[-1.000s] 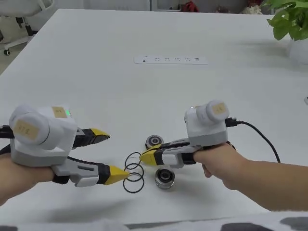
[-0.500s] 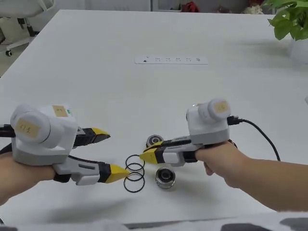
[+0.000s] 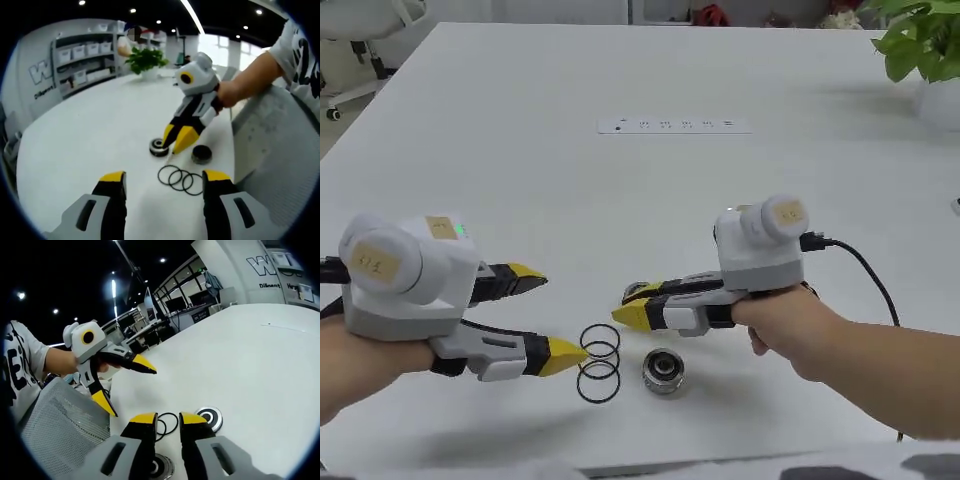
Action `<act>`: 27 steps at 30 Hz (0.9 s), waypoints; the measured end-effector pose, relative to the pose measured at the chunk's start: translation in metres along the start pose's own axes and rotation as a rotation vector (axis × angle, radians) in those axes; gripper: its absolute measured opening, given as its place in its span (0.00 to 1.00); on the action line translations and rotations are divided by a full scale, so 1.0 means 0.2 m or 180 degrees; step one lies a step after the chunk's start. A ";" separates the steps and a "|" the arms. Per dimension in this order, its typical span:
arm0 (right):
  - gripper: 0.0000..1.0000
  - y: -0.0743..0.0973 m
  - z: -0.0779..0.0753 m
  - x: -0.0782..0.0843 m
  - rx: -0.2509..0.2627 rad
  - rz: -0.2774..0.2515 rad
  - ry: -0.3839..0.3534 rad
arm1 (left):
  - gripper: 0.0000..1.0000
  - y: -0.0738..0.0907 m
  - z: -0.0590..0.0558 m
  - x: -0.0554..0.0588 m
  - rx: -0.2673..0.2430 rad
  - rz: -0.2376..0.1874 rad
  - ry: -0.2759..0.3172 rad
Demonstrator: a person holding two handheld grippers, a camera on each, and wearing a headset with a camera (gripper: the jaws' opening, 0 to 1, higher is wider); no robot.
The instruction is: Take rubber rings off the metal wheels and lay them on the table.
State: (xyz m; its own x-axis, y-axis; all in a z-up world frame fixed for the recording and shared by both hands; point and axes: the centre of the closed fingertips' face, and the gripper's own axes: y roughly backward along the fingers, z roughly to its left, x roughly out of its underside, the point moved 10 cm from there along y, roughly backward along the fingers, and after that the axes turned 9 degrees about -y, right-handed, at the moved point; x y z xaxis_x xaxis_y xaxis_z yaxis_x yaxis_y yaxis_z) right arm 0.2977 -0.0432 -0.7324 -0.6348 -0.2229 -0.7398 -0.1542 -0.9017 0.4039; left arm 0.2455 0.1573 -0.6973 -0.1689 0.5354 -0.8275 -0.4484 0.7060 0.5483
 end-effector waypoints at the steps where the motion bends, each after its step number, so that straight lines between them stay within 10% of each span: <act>1: 0.15 0.00 0.00 0.00 0.0007 0.0002 0.0016 | 0.62 0.00 0.00 0.00 0.0001 -0.0001 0.0001; 27: 0.16 0.09 -0.06 -0.06 0.0194 -0.0132 0.0140 | 0.62 -0.09 0.09 -0.11 -0.0036 -0.0095 -0.0070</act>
State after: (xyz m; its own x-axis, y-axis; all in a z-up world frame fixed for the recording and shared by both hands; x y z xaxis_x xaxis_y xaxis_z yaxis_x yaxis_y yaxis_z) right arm 0.3123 -0.0620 -0.7225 -0.5933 -0.2030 -0.7790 -0.2263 -0.8866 0.4033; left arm 0.2721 0.1412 -0.6868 -0.1360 0.5243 -0.8406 -0.4627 0.7166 0.5219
